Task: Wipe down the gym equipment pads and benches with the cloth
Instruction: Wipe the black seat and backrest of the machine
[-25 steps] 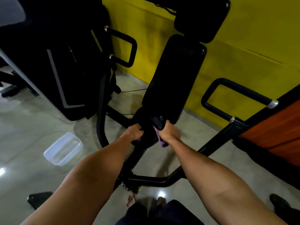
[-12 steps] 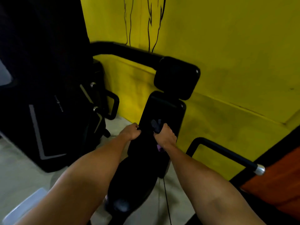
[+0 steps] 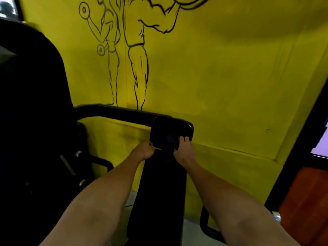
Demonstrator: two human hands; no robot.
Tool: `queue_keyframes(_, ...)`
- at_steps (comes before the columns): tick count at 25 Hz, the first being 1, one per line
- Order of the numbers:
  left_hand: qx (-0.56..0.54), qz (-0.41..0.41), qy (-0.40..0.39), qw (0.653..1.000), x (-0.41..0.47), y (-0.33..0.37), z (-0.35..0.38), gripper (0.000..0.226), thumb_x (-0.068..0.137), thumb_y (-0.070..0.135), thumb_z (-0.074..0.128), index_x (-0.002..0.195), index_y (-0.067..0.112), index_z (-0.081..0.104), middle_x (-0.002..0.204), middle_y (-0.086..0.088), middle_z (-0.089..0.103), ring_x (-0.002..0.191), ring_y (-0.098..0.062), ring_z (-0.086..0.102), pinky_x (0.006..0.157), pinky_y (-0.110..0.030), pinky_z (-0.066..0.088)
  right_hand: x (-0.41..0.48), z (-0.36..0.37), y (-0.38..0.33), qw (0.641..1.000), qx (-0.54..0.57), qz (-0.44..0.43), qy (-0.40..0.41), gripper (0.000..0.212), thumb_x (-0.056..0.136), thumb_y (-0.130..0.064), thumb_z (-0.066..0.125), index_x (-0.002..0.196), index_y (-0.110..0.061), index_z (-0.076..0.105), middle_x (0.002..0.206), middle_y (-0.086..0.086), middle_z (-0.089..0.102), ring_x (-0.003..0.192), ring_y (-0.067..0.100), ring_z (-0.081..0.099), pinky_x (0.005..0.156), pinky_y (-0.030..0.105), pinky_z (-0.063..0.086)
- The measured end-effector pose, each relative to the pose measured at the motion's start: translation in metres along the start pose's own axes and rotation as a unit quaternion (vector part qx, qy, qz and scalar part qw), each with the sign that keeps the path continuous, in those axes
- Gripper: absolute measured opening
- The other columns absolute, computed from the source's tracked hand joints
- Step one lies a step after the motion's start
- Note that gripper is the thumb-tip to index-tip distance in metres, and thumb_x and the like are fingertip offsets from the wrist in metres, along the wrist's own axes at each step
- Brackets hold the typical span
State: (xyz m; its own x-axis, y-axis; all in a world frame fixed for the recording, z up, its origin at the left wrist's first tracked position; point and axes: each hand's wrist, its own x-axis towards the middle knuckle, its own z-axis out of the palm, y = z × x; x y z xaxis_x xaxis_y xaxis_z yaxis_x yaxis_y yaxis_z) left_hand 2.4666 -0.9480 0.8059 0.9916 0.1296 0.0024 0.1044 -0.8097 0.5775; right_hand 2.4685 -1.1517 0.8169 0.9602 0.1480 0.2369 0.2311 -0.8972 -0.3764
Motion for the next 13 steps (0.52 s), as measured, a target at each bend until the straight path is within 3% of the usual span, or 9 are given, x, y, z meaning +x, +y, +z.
queue_keyframes(5,-0.021,0.028,-0.001,0.999,0.051,0.007,-0.021,0.036,0.100,0.027,0.056,0.134,0.013,0.057,0.137,-0.013,0.059,0.126,-0.031,0.055,0.089,-0.031,0.041,0.049,-0.031,-0.013,0.982,-0.057,-0.012,0.181,0.056,0.092,-0.017,0.064,0.143,-0.011,0.044,0.142,0.015,0.044,0.127,0.038,0.048,0.084,0.050,0.054)
queue_keyframes(8,-0.048,0.030,0.021,0.998,0.092,0.010,-0.015,0.039,0.100,0.027,0.056,0.136,0.012,0.056,0.139,-0.012,0.059,0.128,-0.032,0.054,0.098,-0.034,0.044,0.090,-0.028,-0.010,0.962,-0.092,-0.051,0.254,0.050,0.091,-0.021,0.068,0.137,-0.010,0.052,0.133,0.018,0.053,0.118,0.042,0.056,0.081,0.051,0.054)
queue_keyframes(10,-0.081,0.033,0.048,0.995,0.120,0.016,-0.005,0.041,0.100,0.024,0.057,0.138,0.012,0.053,0.139,-0.012,0.059,0.128,-0.032,0.055,0.099,-0.036,0.045,0.119,-0.012,0.000,0.971,-0.116,-0.080,0.191,0.060,0.094,-0.029,0.064,0.149,-0.014,0.045,0.145,0.019,0.047,0.133,0.043,0.047,0.099,0.056,0.046)
queue_keyframes(12,-0.095,0.030,0.101,0.990,0.142,0.022,0.007,0.047,0.100,0.021,0.056,0.145,0.014,0.048,0.146,-0.010,0.054,0.132,-0.031,0.052,0.105,-0.038,0.045,0.138,0.015,0.012,0.985,-0.134,-0.089,0.066,0.078,0.096,-0.062,0.051,0.160,-0.026,0.026,0.165,0.015,0.021,0.153,0.039,0.018,0.119,0.059,0.018)
queue_keyframes(13,-0.099,0.032,0.125,0.987,0.149,0.023,0.011,0.051,0.101,0.020,0.054,0.151,0.017,0.043,0.152,-0.008,0.047,0.136,-0.030,0.047,0.109,-0.040,0.043,0.143,0.026,0.018,0.988,-0.125,-0.087,0.028,0.089,0.089,-0.082,0.037,0.162,-0.032,0.021,0.170,0.011,0.009,0.156,0.035,0.003,0.121,0.059,0.001)
